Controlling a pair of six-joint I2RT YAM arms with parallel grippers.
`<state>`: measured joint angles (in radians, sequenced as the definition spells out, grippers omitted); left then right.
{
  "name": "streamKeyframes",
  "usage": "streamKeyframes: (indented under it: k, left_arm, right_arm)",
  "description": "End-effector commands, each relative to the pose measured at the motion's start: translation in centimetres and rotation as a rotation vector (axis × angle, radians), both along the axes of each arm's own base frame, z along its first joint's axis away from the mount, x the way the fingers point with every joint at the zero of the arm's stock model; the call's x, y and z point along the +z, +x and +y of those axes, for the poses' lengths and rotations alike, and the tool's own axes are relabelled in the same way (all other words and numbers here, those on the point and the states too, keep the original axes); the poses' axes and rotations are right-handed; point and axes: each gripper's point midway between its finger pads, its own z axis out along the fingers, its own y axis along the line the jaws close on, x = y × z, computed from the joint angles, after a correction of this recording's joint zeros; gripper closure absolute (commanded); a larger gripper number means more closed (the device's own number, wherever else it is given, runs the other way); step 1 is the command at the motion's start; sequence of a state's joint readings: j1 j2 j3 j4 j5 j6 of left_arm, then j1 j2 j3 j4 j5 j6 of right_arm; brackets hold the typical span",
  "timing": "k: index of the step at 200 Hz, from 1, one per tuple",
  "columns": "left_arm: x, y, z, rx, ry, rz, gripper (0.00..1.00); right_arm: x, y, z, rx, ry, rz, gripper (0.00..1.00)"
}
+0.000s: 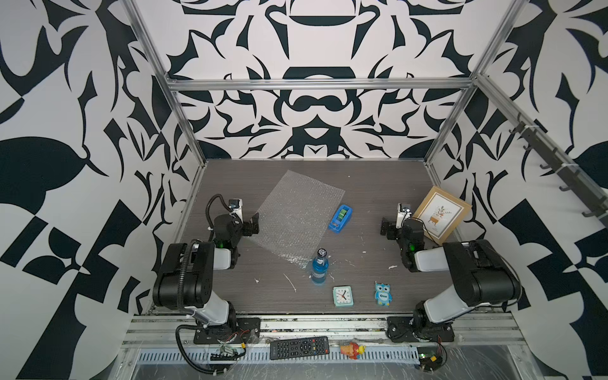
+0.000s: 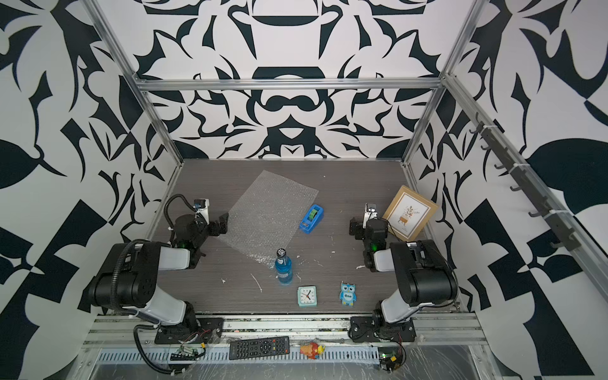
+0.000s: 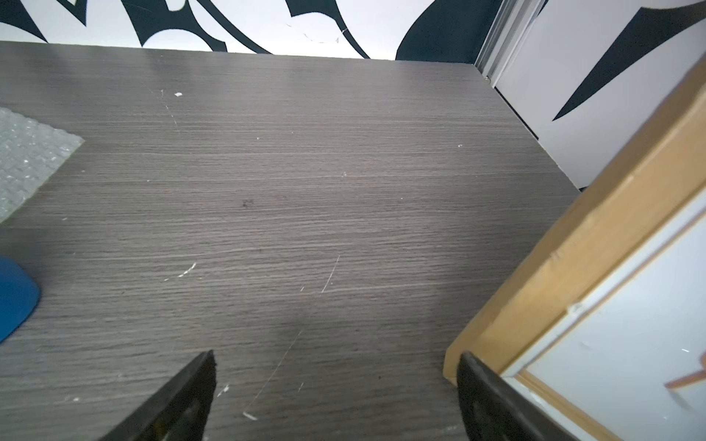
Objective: Wrap wine bottles in bubble wrap
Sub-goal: Pick up the wine bottle from the center of the board.
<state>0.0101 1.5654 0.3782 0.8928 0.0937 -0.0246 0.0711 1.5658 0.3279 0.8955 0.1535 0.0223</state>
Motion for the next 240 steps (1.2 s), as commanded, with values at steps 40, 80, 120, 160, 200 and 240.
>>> streamKeyframes:
  k: [40,80,120,160,200,240]
  left_arm:
    - [0.4,0.2,-0.1,-0.007,0.006,-0.016,0.01]
    - [0.4,0.1,-0.1,-0.008,0.006,-0.014,0.01]
    - [0.4,0.2,-0.1,-0.007,0.006,-0.015,0.01]
    - [0.4,0.1,-0.1,-0.007,0.006,-0.015,0.01]
    - [0.4,0.1,-0.1,-0.007,0.006,-0.015,0.01]
    - [0.7,0.0,-0.2,-0.014,0.003,-0.033,0.01]
  right_arm:
    - [1.8,1.0,-0.2,-0.014,0.007,-0.064,0.01]
    - [1.8,1.0,-0.1,-0.013,0.007,-0.063,0.01]
    - [1.8,0.9,-0.2,-0.015,0.006,-0.064,0.01]
    - [1.8,0.9,-0.1,-0.007,0.002,-0.061,0.01]
    - [1.8,0.9,-0.1,-0.003,0.000,-0.061,0.01]
    - [3.4,0.6,0.3,0.018,0.002,-0.092,0.01]
